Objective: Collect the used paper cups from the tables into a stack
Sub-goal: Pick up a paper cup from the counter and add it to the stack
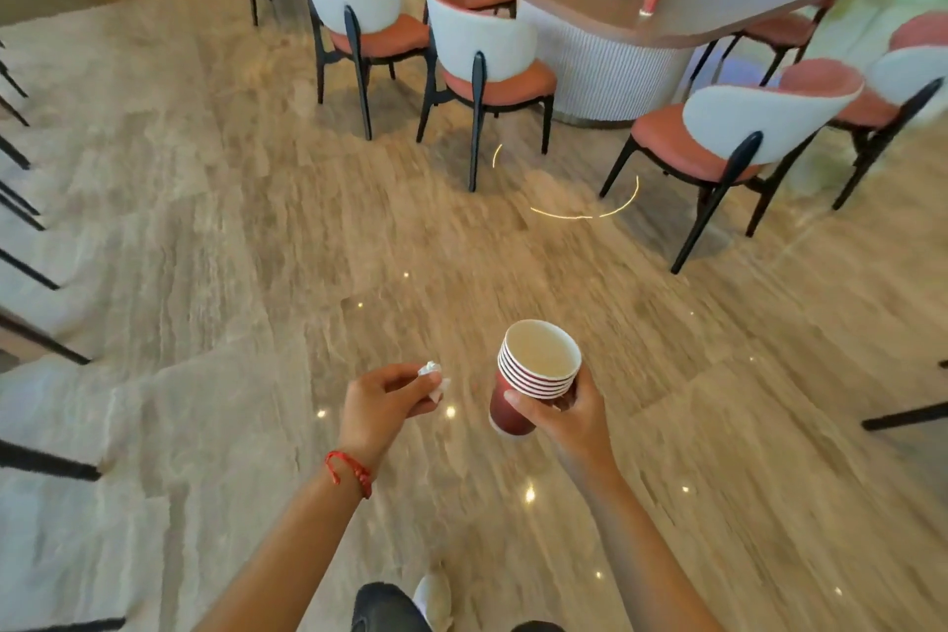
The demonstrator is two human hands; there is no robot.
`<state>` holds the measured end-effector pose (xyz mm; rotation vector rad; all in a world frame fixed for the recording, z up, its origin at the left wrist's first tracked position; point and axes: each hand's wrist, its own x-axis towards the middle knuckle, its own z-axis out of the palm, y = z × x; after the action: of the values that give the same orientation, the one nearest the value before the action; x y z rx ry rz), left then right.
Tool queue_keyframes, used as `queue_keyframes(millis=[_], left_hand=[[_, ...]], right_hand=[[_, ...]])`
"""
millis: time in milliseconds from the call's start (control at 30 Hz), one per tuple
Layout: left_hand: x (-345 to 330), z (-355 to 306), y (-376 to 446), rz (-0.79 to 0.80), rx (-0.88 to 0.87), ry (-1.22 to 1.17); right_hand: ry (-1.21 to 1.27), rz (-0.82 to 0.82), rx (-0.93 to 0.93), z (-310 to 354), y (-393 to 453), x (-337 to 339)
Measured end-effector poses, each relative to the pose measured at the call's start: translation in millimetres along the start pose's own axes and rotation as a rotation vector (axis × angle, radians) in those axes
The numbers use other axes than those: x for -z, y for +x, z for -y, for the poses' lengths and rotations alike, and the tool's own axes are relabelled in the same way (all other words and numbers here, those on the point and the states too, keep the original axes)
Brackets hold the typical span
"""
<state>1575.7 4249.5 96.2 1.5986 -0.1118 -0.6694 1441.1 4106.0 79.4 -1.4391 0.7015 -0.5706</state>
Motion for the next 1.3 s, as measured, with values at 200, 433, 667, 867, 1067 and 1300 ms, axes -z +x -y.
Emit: queue_keyframes(millis=[200,433,667,867,1067,1300], left_hand=[[-43.0,-21.0,73.7,0.141,0.028,0.017],[-110.1,-46.5,158.0,0.211,0.037,0.035],[-203.3,-87.7,262.6,0.196,0.015,0.023],[-270.3,-134.4,337.4,0.221,-0.012,-0.004],[-324.4,-167.3,421.4,0.223,-0.003,-0.039],[-383.0,-209.5,567.0,0.272,-0.013,-0.06]], right_hand=[[-0.019,-0.157,-0.011,3.3,56.2,18.7],[0.01,-0.247,-0.003,11.1,149.1,50.5],[0.016,-0.226,0.046,25.6,283.1,102.0],[-0.005,-0.207,0.068,57.5,390.4,145.8],[-0.022,-0.237,0.078,65.4,494.4,165.5],[-0.005,-0.262,0.073,72.5,649.2,167.0]])
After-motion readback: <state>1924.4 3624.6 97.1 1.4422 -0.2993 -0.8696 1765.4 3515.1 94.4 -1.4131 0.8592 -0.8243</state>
